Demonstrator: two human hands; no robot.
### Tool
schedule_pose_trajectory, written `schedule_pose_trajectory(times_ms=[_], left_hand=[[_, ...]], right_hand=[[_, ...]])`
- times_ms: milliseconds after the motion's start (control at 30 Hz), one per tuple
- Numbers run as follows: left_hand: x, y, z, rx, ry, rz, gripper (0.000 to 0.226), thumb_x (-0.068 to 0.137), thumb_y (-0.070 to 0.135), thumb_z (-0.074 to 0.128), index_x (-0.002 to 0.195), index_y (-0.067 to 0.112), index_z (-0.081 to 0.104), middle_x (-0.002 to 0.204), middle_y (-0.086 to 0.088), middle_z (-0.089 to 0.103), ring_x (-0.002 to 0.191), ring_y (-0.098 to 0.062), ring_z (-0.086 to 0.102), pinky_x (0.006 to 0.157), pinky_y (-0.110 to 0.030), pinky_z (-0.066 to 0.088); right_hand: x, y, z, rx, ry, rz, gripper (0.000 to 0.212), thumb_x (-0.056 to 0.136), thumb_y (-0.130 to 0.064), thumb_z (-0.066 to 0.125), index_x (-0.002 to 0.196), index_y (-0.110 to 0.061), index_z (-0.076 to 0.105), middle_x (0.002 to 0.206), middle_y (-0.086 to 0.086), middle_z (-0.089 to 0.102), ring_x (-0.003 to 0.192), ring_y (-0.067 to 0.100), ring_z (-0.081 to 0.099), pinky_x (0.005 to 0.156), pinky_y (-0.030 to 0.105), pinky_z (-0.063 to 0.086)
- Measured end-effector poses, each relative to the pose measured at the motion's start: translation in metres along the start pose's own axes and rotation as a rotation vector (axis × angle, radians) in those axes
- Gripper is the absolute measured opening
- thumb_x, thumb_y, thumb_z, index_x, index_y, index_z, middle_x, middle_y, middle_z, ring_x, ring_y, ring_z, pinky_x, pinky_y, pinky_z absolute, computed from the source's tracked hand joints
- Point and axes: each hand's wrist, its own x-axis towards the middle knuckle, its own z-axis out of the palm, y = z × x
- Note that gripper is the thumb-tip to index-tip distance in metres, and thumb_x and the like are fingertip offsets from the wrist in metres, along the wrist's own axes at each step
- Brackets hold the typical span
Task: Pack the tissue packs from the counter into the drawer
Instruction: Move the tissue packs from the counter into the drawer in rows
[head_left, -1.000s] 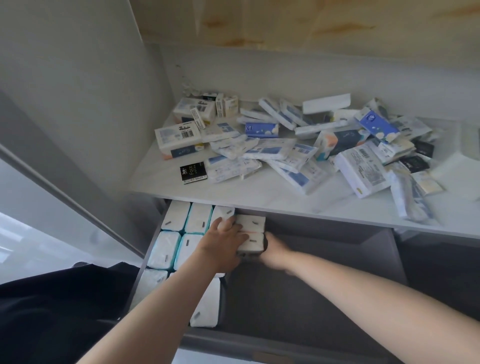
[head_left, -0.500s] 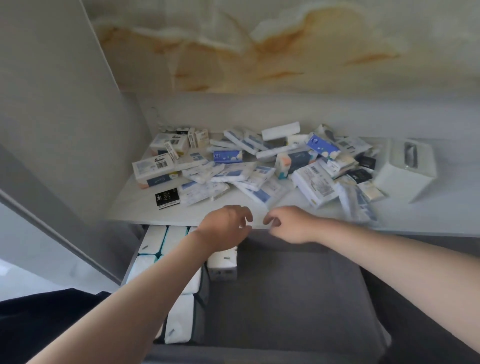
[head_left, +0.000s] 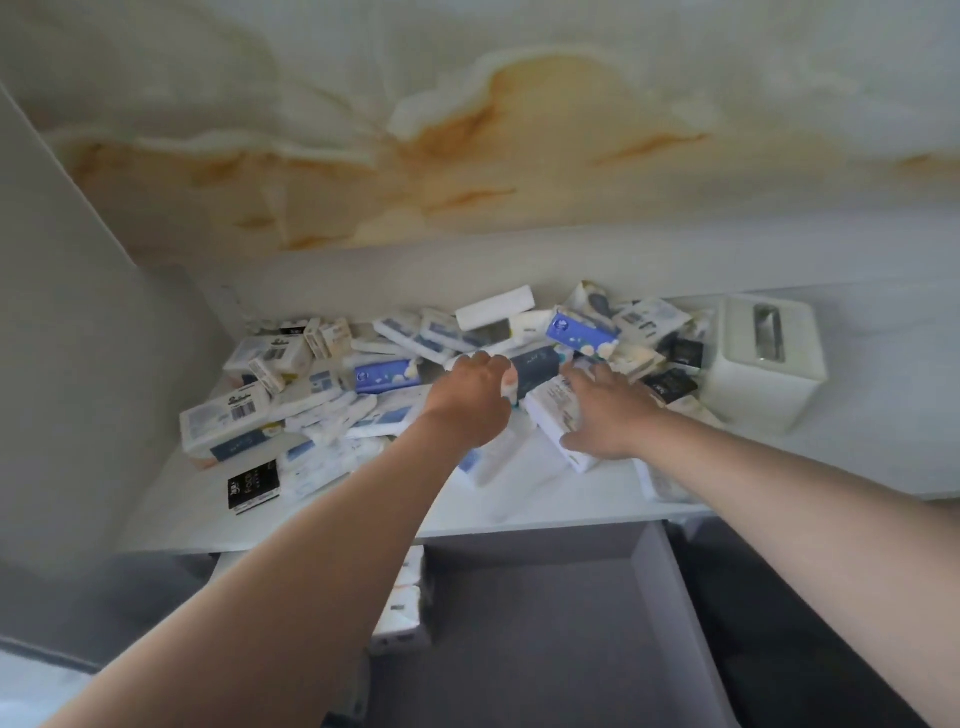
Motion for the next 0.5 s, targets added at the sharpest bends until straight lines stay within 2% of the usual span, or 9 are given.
schedule_pose_trajectory(times_ms=[67,167,300,367,500], left_hand=[[0.018,-0.001,0.009,0.029,-0.021,-0.013,0.043,0.092,0.022,0.053,0.134,0.021,0.046,0.133,-0.004,0.049,0.122,-0.025,0.046,0.097,-0.039,0.043],[0.04,-0.002,0.025,0.026,-0.04,-0.047,0.043,0.093,0.028,0.052,0.135,0.018,0.044,0.133,-0.006,0.047,0.123,-0.027,0.045,0.098,-0.041,0.044],[0.053,0.0,0.043,-0.012,-0.064,-0.07,0.063,0.095,0.037,0.055,0.148,0.016,0.028,0.146,-0.008,0.035,0.132,-0.028,0.038,0.101,-0.041,0.039],[0.057,-0.002,0.046,-0.016,-0.033,-0.1,0.059,0.094,0.037,0.058,0.144,0.015,0.035,0.14,-0.01,0.041,0.127,-0.027,0.042,0.097,-0.039,0.041],[0.059,-0.01,0.042,-0.032,0.073,-0.136,0.039,0.092,0.028,0.053,0.128,0.015,0.054,0.124,-0.009,0.051,0.114,-0.028,0.048,0.091,-0.038,0.043]], right_hand=[[0.014,-0.003,0.004,-0.003,0.03,-0.063,0.097,0.081,-0.05,0.065,0.155,-0.026,0.007,0.156,0.015,0.022,0.139,0.036,0.032,0.108,0.047,0.036],[0.031,-0.01,0.008,0.078,0.012,-0.043,0.099,0.084,-0.046,0.063,0.155,-0.027,-0.003,0.156,0.016,0.019,0.144,0.036,0.025,0.11,0.051,0.031],[0.042,-0.016,0.016,0.107,-0.008,-0.026,0.101,0.084,-0.04,0.063,0.155,-0.027,-0.008,0.161,0.014,0.003,0.148,0.035,0.012,0.11,0.054,0.025],[0.043,-0.014,0.017,0.148,0.003,-0.03,0.1,0.084,-0.037,0.062,0.155,-0.027,-0.007,0.162,0.011,0.003,0.149,0.033,0.01,0.111,0.054,0.024],[0.044,-0.007,0.013,0.329,0.037,-0.039,0.1,0.08,-0.035,0.063,0.155,-0.031,-0.004,0.157,0.005,0.022,0.144,0.029,0.024,0.109,0.048,0.032]])
